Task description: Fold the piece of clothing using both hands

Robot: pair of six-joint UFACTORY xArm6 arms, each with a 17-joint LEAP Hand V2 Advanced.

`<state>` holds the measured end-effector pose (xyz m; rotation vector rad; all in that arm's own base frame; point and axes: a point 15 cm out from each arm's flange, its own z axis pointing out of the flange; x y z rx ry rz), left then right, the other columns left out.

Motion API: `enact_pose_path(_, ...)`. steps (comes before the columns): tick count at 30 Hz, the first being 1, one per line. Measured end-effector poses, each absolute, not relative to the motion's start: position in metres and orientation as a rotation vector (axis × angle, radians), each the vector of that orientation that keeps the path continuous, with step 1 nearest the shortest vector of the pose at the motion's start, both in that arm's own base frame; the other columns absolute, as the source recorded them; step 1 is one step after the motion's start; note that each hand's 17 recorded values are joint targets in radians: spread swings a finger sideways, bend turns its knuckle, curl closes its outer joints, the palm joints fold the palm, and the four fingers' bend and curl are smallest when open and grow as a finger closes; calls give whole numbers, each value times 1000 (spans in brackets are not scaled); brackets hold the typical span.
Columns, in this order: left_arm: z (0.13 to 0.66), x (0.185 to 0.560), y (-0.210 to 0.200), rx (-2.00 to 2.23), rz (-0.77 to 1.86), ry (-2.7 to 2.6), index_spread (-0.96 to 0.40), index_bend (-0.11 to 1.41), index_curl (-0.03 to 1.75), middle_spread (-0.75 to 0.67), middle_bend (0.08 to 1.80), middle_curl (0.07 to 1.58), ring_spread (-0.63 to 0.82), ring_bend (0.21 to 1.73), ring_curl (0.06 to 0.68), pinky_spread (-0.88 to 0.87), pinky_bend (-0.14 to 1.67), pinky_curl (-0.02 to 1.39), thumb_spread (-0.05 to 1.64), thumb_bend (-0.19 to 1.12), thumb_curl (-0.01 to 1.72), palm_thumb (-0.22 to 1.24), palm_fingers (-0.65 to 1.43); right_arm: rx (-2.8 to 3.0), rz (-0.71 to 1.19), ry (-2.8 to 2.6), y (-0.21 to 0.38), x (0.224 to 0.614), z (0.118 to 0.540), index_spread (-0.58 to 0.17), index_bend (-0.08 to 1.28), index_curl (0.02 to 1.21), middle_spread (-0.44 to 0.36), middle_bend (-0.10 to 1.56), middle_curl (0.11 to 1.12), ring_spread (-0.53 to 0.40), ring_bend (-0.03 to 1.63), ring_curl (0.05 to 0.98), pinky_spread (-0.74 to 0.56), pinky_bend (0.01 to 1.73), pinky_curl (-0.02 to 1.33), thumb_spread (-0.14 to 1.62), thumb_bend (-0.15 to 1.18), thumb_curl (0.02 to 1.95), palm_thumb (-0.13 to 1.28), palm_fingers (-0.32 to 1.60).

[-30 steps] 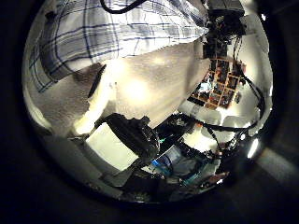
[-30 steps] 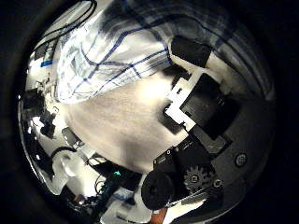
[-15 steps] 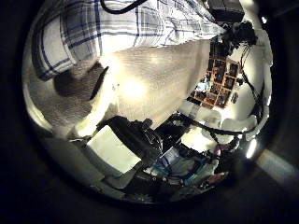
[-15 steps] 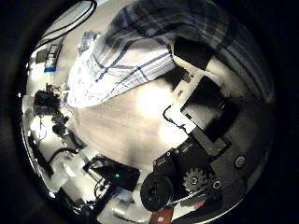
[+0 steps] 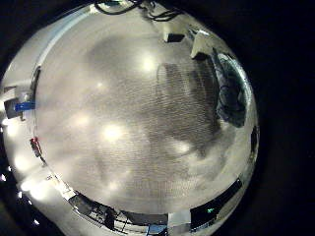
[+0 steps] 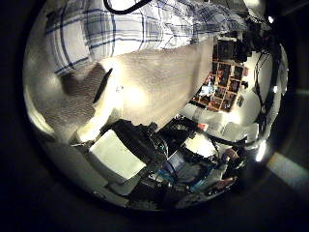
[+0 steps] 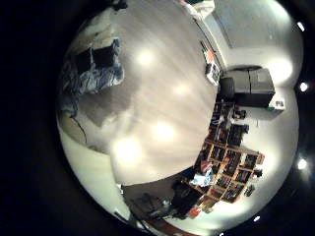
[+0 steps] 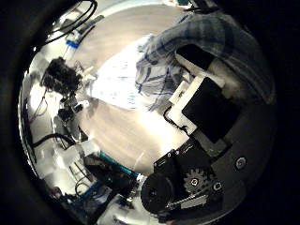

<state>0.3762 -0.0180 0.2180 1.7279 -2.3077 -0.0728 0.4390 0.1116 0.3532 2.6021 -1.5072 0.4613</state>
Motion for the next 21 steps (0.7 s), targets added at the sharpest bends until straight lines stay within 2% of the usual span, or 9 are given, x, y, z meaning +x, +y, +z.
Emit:
enact_pose_path(6,257,374,23,1842,9,-2280,-63,206,472,97,209,357,148,620,217,216,236,405,1231,-15,348,554,328,2701,520,-1281,200,427,342,-295,974,992,-191,1165,942,-230,1339,712,-298,1273,667,1123,-9,750,977,1072)
enact_pose_path(14,281,364,88,2012,59,-2189,-90,204,489,60,212,380,125,589,207,199,213,398,1218,-16,351,548,366,2721,470,-1182,264,452,303,-305,966,1001,-195,1148,959,-231,1332,714,-307,1266,667,1125,-9,750,973,1079)
enact_pose_path(19,278,348,103,2026,60,-2145,-96,197,496,48,201,392,121,581,204,193,200,396,1213,-16,354,548,376,2773,444,-1168,303,464,277,-309,956,1002,-200,1127,963,-232,1330,712,-312,1263,667,1146,-34,713,864,1083)
enact_pose_path(21,277,345,104,2025,58,-2143,-97,195,498,46,197,395,120,579,204,193,198,396,1213,-16,355,548,378,2787,413,-1153,316,460,266,-321,854,966,-210,1100,932,-243,1291,682,-370,1195,634,1175,-42,666,776,1017)
